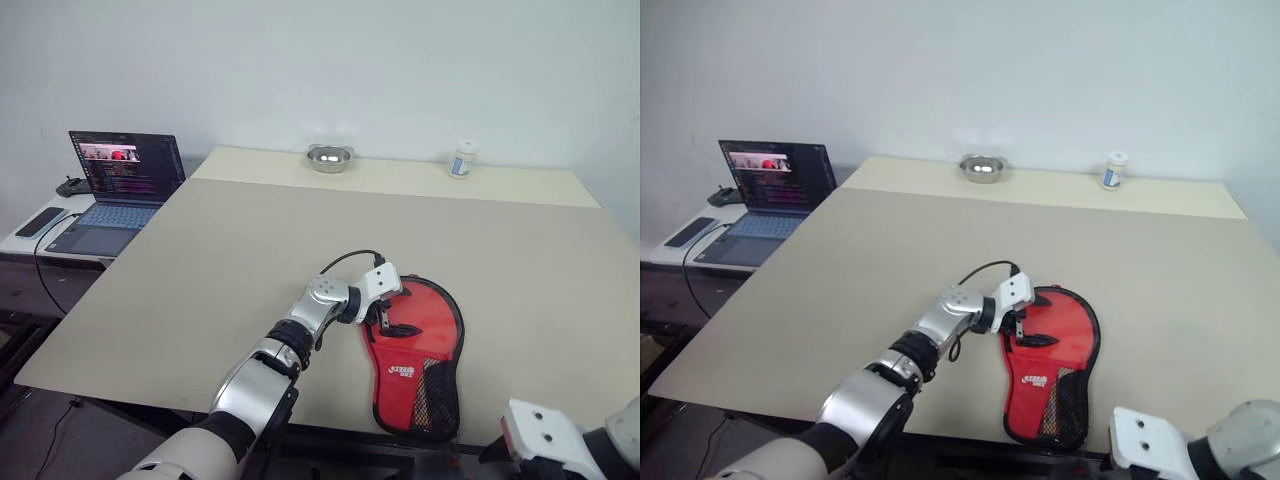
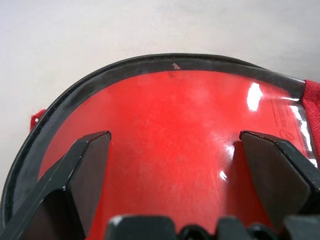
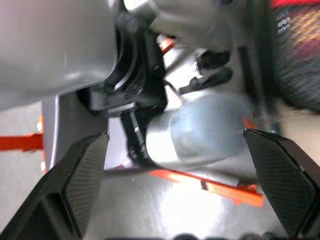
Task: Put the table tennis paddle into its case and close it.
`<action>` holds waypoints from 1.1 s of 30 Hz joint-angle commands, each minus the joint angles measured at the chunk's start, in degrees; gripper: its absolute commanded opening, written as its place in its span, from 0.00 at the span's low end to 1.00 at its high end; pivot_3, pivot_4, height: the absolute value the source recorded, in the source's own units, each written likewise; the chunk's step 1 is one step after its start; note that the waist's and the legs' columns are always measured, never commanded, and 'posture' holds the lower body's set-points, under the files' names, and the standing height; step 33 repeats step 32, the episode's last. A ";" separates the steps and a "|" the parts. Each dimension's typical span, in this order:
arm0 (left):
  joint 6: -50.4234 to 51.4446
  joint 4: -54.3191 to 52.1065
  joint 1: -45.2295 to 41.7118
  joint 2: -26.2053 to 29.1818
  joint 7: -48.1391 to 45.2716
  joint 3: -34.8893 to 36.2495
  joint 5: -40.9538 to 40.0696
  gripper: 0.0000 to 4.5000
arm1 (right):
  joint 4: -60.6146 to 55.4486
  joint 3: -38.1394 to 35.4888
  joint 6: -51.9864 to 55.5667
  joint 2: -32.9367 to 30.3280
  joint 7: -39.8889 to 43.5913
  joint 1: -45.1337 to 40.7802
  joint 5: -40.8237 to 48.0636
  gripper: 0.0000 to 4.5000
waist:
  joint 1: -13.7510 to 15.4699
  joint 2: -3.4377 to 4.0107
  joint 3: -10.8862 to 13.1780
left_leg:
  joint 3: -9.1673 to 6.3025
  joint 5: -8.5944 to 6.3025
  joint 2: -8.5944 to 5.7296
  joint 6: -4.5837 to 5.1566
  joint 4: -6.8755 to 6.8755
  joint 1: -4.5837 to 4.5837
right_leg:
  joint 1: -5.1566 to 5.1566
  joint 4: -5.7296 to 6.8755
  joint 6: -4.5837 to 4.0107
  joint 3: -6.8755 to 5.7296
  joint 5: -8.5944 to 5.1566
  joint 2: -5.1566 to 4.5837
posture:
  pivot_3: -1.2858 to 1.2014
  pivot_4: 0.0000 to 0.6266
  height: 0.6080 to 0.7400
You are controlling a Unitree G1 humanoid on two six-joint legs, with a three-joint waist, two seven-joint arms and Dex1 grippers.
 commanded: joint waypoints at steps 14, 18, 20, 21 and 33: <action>8.77 -29.21 11.79 13.14 -7.17 4.46 -6.87 1.00 | 32.54 7.14 -23.77 21.93 -12.84 -26.75 -6.53 1.00 | -1.90 0.20 1.04 | 0.14 0.01 0.12 0.00 -0.14 -0.39 | -0.64 0.20 -0.39 0.23 0.13 0.18 | 0.52 0.24 1.00; 13.07 -38.10 16.01 19.64 -5.43 7.85 -9.56 1.00 | 44.96 12.11 -33.79 25.95 -11.79 -32.15 -12.15 1.00 | -2.18 0.53 1.34 | 0.24 0.02 0.12 0.00 -0.13 -0.33 | -0.67 0.29 -0.39 0.34 0.13 0.20 | 0.52 0.24 1.00; 15.00 -42.37 17.34 20.27 -4.09 8.29 -10.49 1.00 | 50.53 11.96 -36.86 25.91 -10.42 -33.68 -13.05 1.00 | -2.04 0.61 1.40 | 0.28 0.02 0.11 0.00 -0.12 -0.34 | -0.68 0.31 -0.39 0.35 0.13 0.18 | 0.52 0.24 1.00; 16.05 -43.79 17.45 19.80 -3.16 7.94 -10.57 1.00 | 52.84 11.43 -38.18 25.41 -9.33 -34.01 -13.05 1.00 | -1.66 0.64 1.42 | 0.28 0.02 0.07 0.00 -0.11 -0.35 | -0.67 0.31 -0.39 0.34 0.13 0.16 | 0.52 0.24 1.00; 20.65 -48.61 19.66 17.63 1.56 7.66 -12.81 1.00 | 48.83 6.77 -36.51 23.84 -10.89 -29.07 -11.06 1.00 | -1.86 0.68 1.44 | 0.49 0.01 0.17 0.01 -0.14 -0.26 | -0.68 0.35 -0.33 0.51 0.18 0.13 | 0.52 0.24 1.00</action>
